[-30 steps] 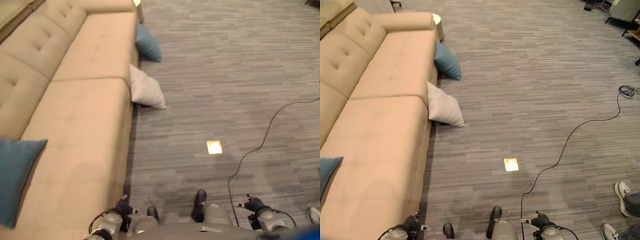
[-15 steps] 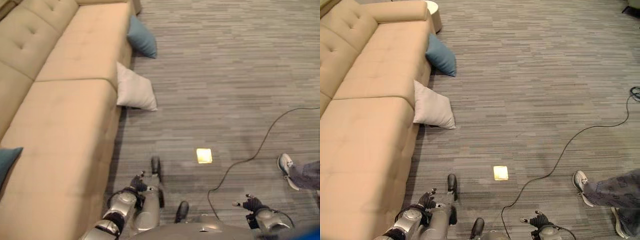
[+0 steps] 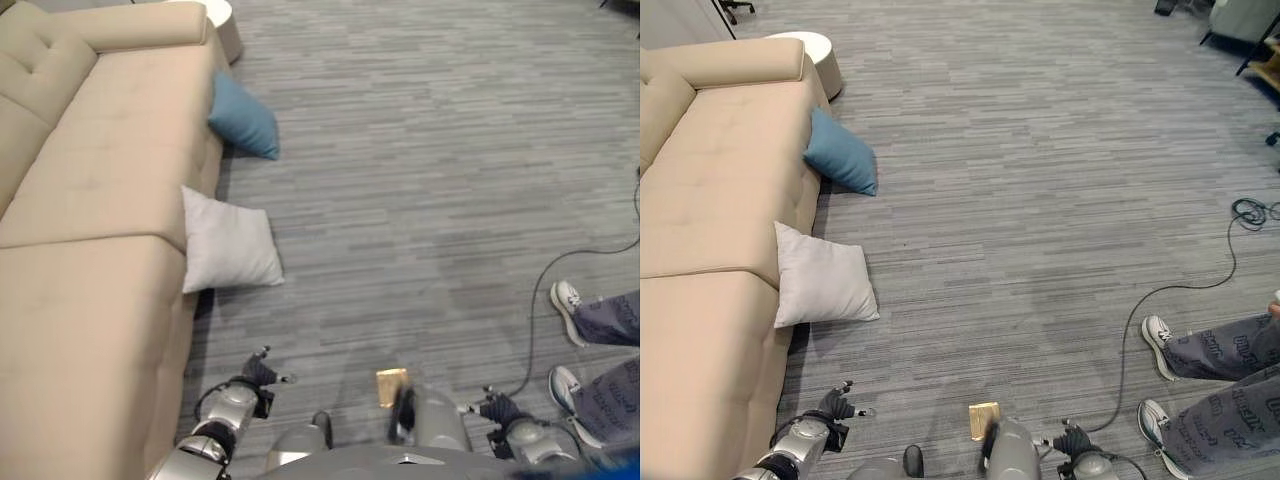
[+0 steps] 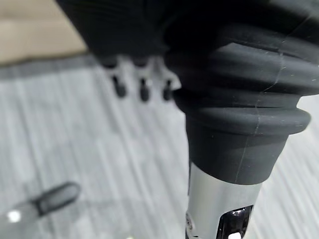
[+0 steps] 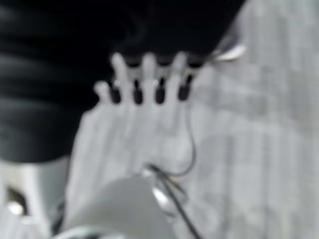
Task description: Pick up all the scattered cushions and arrange them neatly on the sofa.
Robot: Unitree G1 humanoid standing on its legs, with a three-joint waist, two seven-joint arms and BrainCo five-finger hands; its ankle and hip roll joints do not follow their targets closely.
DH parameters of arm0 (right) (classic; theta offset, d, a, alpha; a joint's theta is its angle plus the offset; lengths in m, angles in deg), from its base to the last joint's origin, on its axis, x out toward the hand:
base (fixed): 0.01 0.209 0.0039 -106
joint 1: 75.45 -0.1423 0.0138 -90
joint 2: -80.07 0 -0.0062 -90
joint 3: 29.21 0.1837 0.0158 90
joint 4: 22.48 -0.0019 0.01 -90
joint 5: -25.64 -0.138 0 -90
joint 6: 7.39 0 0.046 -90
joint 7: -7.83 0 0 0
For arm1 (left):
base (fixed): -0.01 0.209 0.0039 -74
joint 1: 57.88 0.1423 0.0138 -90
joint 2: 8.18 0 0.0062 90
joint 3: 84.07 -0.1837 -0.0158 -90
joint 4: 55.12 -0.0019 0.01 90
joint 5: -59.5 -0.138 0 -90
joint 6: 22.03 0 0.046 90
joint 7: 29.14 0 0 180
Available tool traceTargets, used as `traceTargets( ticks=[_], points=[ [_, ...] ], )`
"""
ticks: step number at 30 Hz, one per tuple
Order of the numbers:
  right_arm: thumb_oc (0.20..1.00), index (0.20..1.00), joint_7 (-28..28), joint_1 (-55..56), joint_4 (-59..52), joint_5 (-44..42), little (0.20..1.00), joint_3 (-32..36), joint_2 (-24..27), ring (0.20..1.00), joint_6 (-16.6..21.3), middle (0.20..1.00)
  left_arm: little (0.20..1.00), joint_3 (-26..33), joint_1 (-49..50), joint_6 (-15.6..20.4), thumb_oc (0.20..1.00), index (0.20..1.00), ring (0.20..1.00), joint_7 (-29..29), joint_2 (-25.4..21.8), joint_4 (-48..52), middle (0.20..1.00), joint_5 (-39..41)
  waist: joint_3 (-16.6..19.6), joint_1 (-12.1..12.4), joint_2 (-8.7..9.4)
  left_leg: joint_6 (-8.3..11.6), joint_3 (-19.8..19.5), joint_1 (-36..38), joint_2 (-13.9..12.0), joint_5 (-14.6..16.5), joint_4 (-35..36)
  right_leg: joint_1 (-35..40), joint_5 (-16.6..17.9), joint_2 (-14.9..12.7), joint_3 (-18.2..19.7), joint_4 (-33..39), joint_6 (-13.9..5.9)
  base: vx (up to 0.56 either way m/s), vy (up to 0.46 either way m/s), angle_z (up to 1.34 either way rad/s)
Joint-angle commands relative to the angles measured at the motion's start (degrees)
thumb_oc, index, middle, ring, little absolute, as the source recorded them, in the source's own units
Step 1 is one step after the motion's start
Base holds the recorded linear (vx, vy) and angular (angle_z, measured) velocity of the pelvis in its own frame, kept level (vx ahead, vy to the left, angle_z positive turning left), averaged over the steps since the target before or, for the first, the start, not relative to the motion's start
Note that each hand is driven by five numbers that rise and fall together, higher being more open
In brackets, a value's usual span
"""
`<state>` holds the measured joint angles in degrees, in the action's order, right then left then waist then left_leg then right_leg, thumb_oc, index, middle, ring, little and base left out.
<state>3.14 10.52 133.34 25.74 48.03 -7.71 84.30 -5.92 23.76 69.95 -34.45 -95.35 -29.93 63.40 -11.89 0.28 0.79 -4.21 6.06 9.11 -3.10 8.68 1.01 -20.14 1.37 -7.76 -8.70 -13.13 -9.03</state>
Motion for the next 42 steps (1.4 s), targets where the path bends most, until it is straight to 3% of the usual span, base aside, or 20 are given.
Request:
traceTargets(
  ticks=[1,4,5,6,7,9,12,13,14,18,24,26,28,31,33,35,36,37,39,42],
  points=[
    [1.0,1.0,-0.07,-0.77,1.98,0.28,1.0,0.08,1.21,1.0,0.24,1.0,1.0,-1.11,1.61,1.5,1.0,1.0,1.0,0.01,-0.6,0.73,1.0,-0.33,1.05,-0.98,2.76,5.85,-1.02,-1.86,4.94,-1.6,-5.36,6.29,5.26,1.84,1.39,10.06,-1.51,0.25,-0.097,1.2],
    [1.0,1.0,0.15,-0.26,1.75,0.96,1.0,-0.14,1.45,1.0,0.28,1.0,1.0,-1.1,2.59,1.7,1.0,1.0,1.0,0.26,0.24,0.37,1.0,-0.2,2.1,-1.2,2.48,6.68,-1.81,-1.79,5.1,-1.79,-9.4,7.63,6.35,1.89,0.66,10.0,-0.87,0.36,-0.174,0.86],
    [1.0,1.0,0.26,0.07,1.9,0.81,1.0,0.15,1.85,1.0,0.32,1.0,1.0,-1.52,2.84,1.76,1.0,1.0,1.0,0.71,0.52,0.5,1.0,-0.3,2.09,-1.48,2.12,8.0,-2.03,-2.82,4.51,-3.87,-14.22,8.69,5.94,2.36,0.84,9.81,-0.03,0.16,-0.158,0.23],
    [1.0,1.0,0.21,0.55,1.83,0.64,1.0,0.5,2.08,1.0,0.46,1.0,1.0,-1.89,2.96,1.71,1.0,1.0,1.0,1.02,0.61,0.9,1.0,-0.06,2.03,-1.53,2.65,9.42,-0.57,-6.06,3.1,-6.86,-21.23,10.04,5.41,1.69,-0.35,9.97,0.65,0.25,-0.385,0.47],
    [1.0,1.0,-0.11,0.81,1.47,-0.59,1.0,0.58,2.55,1.0,0.63,1.0,1.0,-2.88,2.53,1.38,1.0,1.0,1.0,1.75,0.64,1.92,1.0,0.71,0.6,-0.68,4.23,10.26,2.72,-12.48,-0.1,-10.11,-31.38,13.47,3.68,1.26,-2.65,10.89,2.87,0.19,-0.417,0.78],
    [1.0,1.0,-0.36,1.38,1.33,-1.2,1.0,0.85,2.68,1.0,0.68,1.0,1.0,-3.43,2.15,1.33,1.0,1.0,1.0,1.93,0.42,2.3,1.0,0.8,-0.25,-0.23,4.73,10.27,4.12,-15.73,-1.62,-10.16,-33.86,15.34,2.6,1.49,-3.85,11.51,3.64,0.14,-0.276,1.04],
    [1.0,1.0,-0.11,3.71,1.88,-2.27,1.0,1.8,2.1,1.0,0.56,1.0,1.0,-3.52,2.99,1.0,1.0,1.0,1.0,2.14,0.26,1.24,1.0,-0.25,-0.01,0.4,4.06,9.05,11.68,-19.34,-3.28,-8.01,-21.03,20.8,-1.23,3.38,-8.03,13.49,3.29,0.35,-0.139,0.68],
    [1.0,1.0,-0.22,4.23,2.07,-2.03,1.0,1.92,1.89,1.0,0.62,1.0,1.0,-3.22,3.38,0.91,1.0,1.0,1.0,2.08,0.31,0.91,1.0,-0.62,0.13,0.16,3.57,8.64,13.8,-18.88,-2.82,-10.74,-14.76,21.04,-1.52,3.49,-9.06,13.41,3.38,0.52,0.049,1.16],
    [1.0,1.0,-0.17,4.4,2.36,-1.49,1.0,1.73,1.64,1.0,0.54,1.0,1.0,-2.3,4.07,0.76,1.0,1.0,1.0,1.89,0.14,0.12,1.0,-0.78,0.71,0.68,2.39,10.3,13.59,-19.7,-3.3,-14.42,-7.4,23.01,-3.56,4.84,-9.52,13.67,2.98,0.4,0.087,0.86],
    [1.0,1.0,0.07,3.75,2.28,-0.95,1.0,1.32,1.61,1.0,0.66,1.0,1.0,-1.27,4.81,0.51,1.0,1.0,1.0,1.79,-0.29,-1.1,1.0,-1.35,0.59,1.54,2.29,10.8,14.83,-20.25,-4.33,-18.3,-4.45,24.99,-4.92,5.47,-10.73,12.91,3.35,0.23,0.048,0.23],
    [1.0,1.0,0.63,2.67,1.52,0.16,1.0,0.9,0.57,1.0,0.96,1.0,1.0,0.94,6.62,0.33,1.0,1.0,1.0,1.79,-0.87,-2.18,1.0,-0.59,1.81,3.65,3.95,6.97,15.4,-18.42,-1.75,-12.02,-7.7,25.48,-7.27,0.84,-11.62,2.08,0.85,0.31,0.127,-0.09],
    [1.0,1.0,0.74,2.09,0.25,-0.48,1.0,1.21,0.22,1.0,1.01,1.0,1.0,1.87,5.92,0.06,1.0,1.0,1.0,1.19,-2.32,-2.25,1.0,0.33,0.71,3.02,4.43,4.83,14.61,-14.25,0.03,-8.83,-6.94,17.84,-0.65,-2.74,-10.17,-12.19,-0.98,0.36,0.187,0.18],
    [1.0,1.0,0.71,1.82,0.01,-0.36,1.0,1.09,0.32,1.0,1.04,1.0,1.0,1.85,5.82,0.08,1.0,1.0,1.0,1.01,-2.56,-2.0,1.0,0.31,0.53,2.93,4.26,4.67,14.27,-13.1,0.31,-8.21,-6.52,16.05,-0.18,-3.27,-10.22,-12.76,-0.74,0.2,0.059,0.74],
    [1.0,1.0,0.57,1.26,-0.4,-0.42,1.0,0.74,0.79,1.0,0.98,1.0,1.0,2.27,5.78,0.45,1.0,1.0,1.0,0.82,-2.82,-1.37,1.0,1.33,-0.28,2.53,3.48,4.5,12.0,-10.2,1.17,-6.43,-5.64,11.43,0.25,-3.91,-9.52,-8.55,0.12,0.29,0.005,0.62],
    [1.0,1.0,0.54,0.81,-1.4,-0.66,1.0,0.36,1.08,1.0,1.08,1.0,1.0,3.01,5.69,0.73,1.0,1.0,1.0,0.59,-3.07,-1.5,1.0,1.74,-1.06,1.49,3.83,4.76,9.18,-7.85,2.53,-4.59,-5.51,8.69,2.13,-2.53,-4.63,0.53,-0.52,0.39,-0.087,0.5],
    [1.0,1.0,0.63,0.81,-1.57,-0.55,1.0,0.27,1.14,1.0,1.06,1.0,1.0,3.19,5.57,0.74,1.0,1.0,1.0,0.56,-3.06,-1.68,1.0,1.62,-0.99,1.14,4.03,5.03,8.08,-7.36,2.8,-4.1,-5.43,8.61,3.01,-2.42,-3.52,4.07,-0.99,0.27,-0.084,0.73],
    [1.0,1.0,0.65,0.87,-1.87,-0.45,1.0,0.36,1.29,1.0,0.99,1.0,1.0,3.71,5.4,1.09,1.0,1.0,1.0,0.52,-3.26,-1.94,1.0,1.84,-0.83,0.37,4.37,5.44,5.51,-6.14,3.73,-3.13,-5.54,6.62,5.07,-1.68,0.62,9.0,-1.81,0.36,-0.092,0.87],
    [1.0,1.0,0.74,0.79,-1.79,-0.6,1.0,0.63,1.37,1.0,0.96,1.0,1.0,4.27,5.4,1.29,1.0,1.0,1.0,0.49,-3.14,-2.23,1.0,2.21,-0.76,0.31,4.37,5.83,4.74,-5.19,3.86,-2.41,-5.56,6.18,6.26,-2.1,-0.41,11.12,-2.46,0.37,-0.091,0.91],
    [1.0,1.0,0.78,0.87,-1.81,-0.53,1.0,0.72,1.38,1.0,0.97,1.0,1.0,4.69,5.53,1.36,1.0,1.0,1.0,0.42,-3.05,-2.48,1.0,2.3,-0.67,-0.05,4.21,5.96,3.85,-4.72,3.85,-1.73,-5.89,5.98,6.62,-2.14,-0.82,12.0,-2.77,0.25,-0.071,0.62],
    [1.0,1.0,1.32,1.74,-2.0,-0.3,1.0,0.56,1.95,1.0,1.01,1.0,1.0,4.7,6.01,1.6,1.0,1.0,1.0,0.64,-3.12,-2.73,1.0,2.73,0.48,-1.77,4.42,6.61,-0.09,-2.1,5.1,0.86,-7.77,6.46,7.27,-0.92,3.71,9.75,-2.51,0.39,-0.148,0.8]
  ],
)
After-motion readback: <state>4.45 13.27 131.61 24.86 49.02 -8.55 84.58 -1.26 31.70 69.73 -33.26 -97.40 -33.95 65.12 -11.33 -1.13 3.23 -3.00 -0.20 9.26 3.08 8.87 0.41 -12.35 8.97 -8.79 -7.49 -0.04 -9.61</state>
